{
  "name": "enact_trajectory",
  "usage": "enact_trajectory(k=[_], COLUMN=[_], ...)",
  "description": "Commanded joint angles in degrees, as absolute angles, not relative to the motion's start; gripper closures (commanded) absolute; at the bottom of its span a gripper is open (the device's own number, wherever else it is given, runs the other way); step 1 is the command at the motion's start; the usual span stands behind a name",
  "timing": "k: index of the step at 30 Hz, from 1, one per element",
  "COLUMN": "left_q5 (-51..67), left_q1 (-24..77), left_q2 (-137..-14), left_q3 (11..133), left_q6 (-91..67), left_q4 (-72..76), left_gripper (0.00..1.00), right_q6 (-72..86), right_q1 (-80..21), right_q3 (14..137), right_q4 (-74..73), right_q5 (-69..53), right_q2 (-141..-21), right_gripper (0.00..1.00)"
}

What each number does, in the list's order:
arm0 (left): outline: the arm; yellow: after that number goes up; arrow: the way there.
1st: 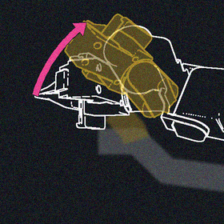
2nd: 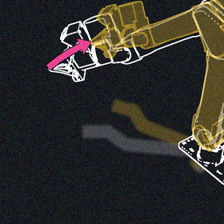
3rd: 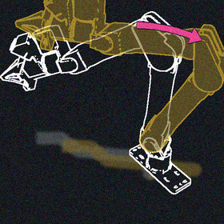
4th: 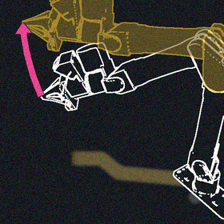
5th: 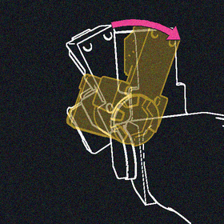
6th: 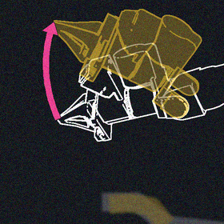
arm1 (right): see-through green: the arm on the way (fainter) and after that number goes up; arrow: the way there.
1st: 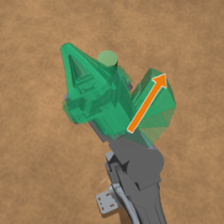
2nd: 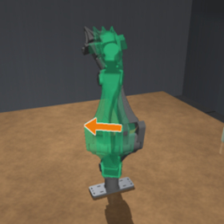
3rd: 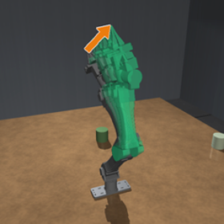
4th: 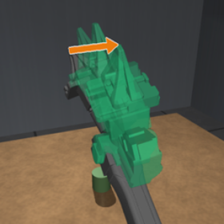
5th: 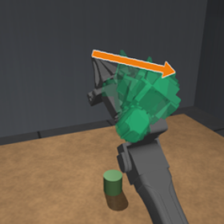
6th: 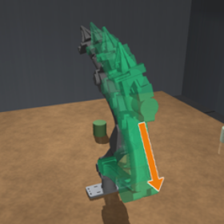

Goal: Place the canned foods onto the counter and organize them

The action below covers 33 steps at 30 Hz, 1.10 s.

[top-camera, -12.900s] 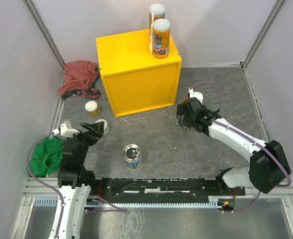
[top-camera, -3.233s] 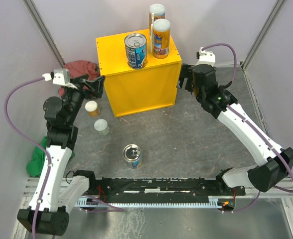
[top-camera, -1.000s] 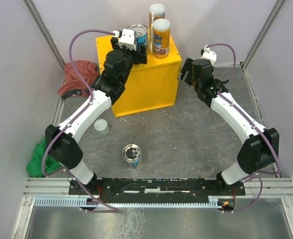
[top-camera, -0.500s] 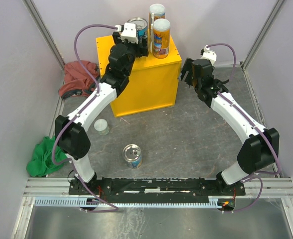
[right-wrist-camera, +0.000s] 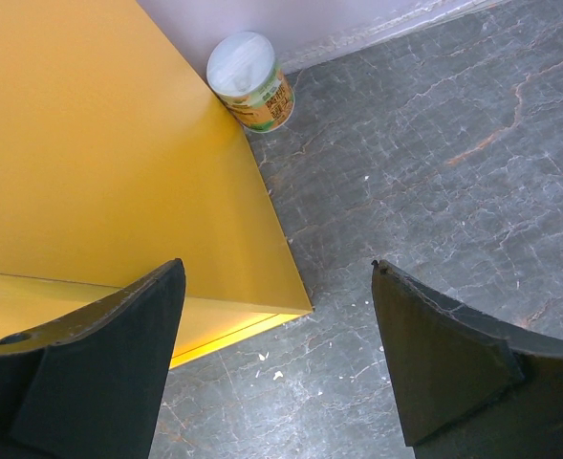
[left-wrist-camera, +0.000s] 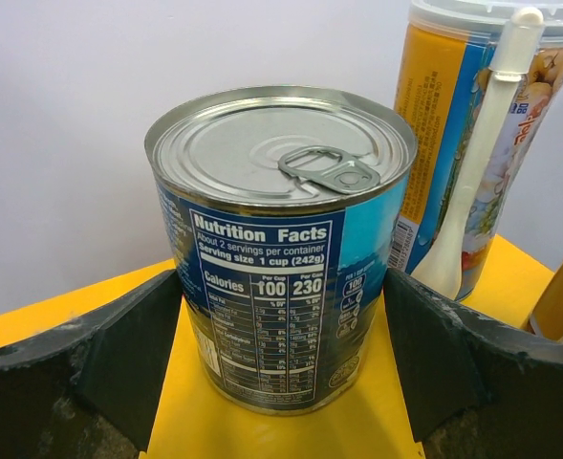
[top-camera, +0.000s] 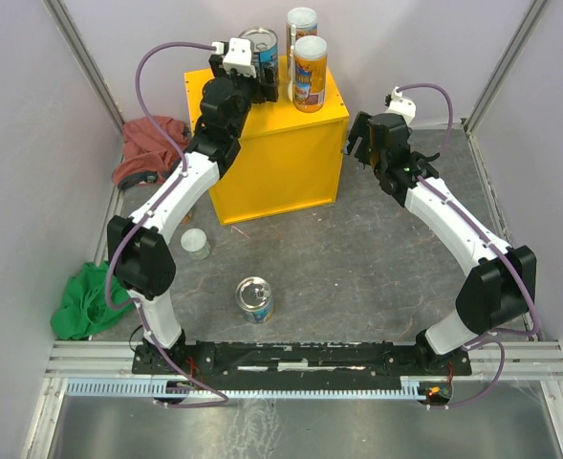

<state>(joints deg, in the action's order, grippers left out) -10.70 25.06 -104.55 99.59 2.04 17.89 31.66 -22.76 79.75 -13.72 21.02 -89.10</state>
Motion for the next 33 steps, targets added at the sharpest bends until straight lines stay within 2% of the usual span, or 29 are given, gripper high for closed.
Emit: enact_trajectory(k=[1,12,17,22,33], left_q5=[-4.1,-0.6,-5.9,-12.6,-13.4], left_q1=[24.2,24.2,24.3,24.4,24.6], left_q2=[-105.9,-107.4,-106.5,-105.4,-101.6], left_q3=[102.6,103.8,102.9,102.2,100.7], left_q6=[-0.3,-1.7,-3.1,-4.2,-4.2], left_q4=[21.6,21.7,21.8,21.9,24.8], left_gripper=[0.09,0.10,0.08,0.01,0.01], right_q6=[31.4,31.1,31.0,30.6,29.4], right_q1=[-23.7,-23.7,-23.7,-23.7,-24.0], right_q3=[79.7,79.2,79.3,79.7,80.8], right_q4=[-10.6,-10.5,-10.5,-10.8,-14.2], right_q5=[19.2,19.5,19.4,19.4,20.3], right_q2=[-87.3,-86.6,-86.5,-86.0,-84.2], right_gripper=[0.13,0.13,0.13,0.13,0.12])
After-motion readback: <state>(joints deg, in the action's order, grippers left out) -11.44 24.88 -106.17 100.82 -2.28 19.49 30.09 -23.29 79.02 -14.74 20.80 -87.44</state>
